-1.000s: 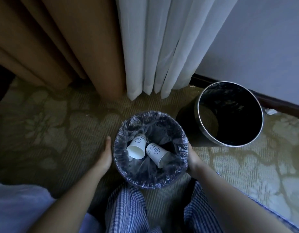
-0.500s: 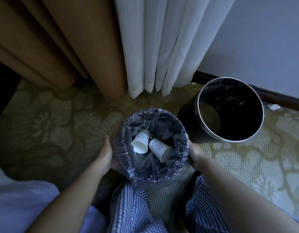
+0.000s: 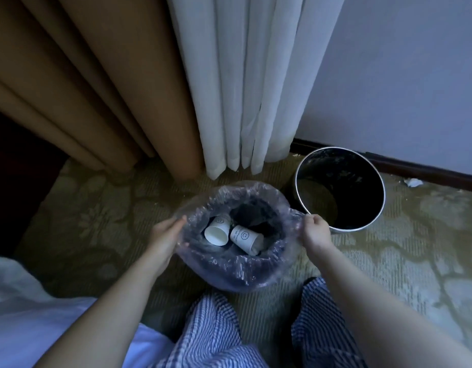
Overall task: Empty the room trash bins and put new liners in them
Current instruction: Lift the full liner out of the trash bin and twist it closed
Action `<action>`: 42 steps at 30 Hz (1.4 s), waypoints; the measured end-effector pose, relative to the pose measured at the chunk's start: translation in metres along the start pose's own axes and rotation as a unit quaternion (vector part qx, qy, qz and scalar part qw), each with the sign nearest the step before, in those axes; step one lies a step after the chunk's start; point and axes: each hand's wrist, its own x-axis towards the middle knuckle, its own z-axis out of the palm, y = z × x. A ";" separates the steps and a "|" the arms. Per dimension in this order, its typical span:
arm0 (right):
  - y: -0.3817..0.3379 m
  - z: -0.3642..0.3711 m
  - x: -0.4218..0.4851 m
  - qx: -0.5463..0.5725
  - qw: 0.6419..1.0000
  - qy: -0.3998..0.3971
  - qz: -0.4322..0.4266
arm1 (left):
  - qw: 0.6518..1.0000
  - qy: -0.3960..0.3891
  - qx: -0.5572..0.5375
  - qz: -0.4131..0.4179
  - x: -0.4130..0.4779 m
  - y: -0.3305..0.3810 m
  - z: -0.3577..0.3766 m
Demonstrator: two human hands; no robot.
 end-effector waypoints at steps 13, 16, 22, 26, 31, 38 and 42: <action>-0.036 -0.029 -0.051 0.044 0.955 -0.232 0.179 | 0.985 -0.106 -0.032 -0.134 -0.068 0.038 0.014; -0.033 -0.031 -0.054 0.009 0.936 -0.276 0.217 | 0.991 -0.036 -0.057 -0.117 -0.075 0.042 0.027; -0.031 -0.025 -0.054 -0.218 0.947 -0.206 0.114 | 0.981 0.021 0.187 0.054 -0.076 0.029 0.027; -0.044 -0.035 -0.054 -0.388 0.917 -0.084 -0.015 | 0.944 0.046 0.312 0.098 -0.071 0.024 0.020; -0.068 -0.053 -0.065 -0.281 0.956 -0.040 -0.076 | 0.926 0.134 0.327 0.134 -0.081 0.033 0.020; -0.092 -0.094 -0.087 -0.178 0.952 0.143 -0.204 | 0.941 0.188 0.262 0.099 -0.087 0.031 0.001; -0.092 -0.105 -0.090 -0.088 0.959 0.142 -0.228 | 0.989 0.094 0.114 0.028 -0.093 0.028 -0.003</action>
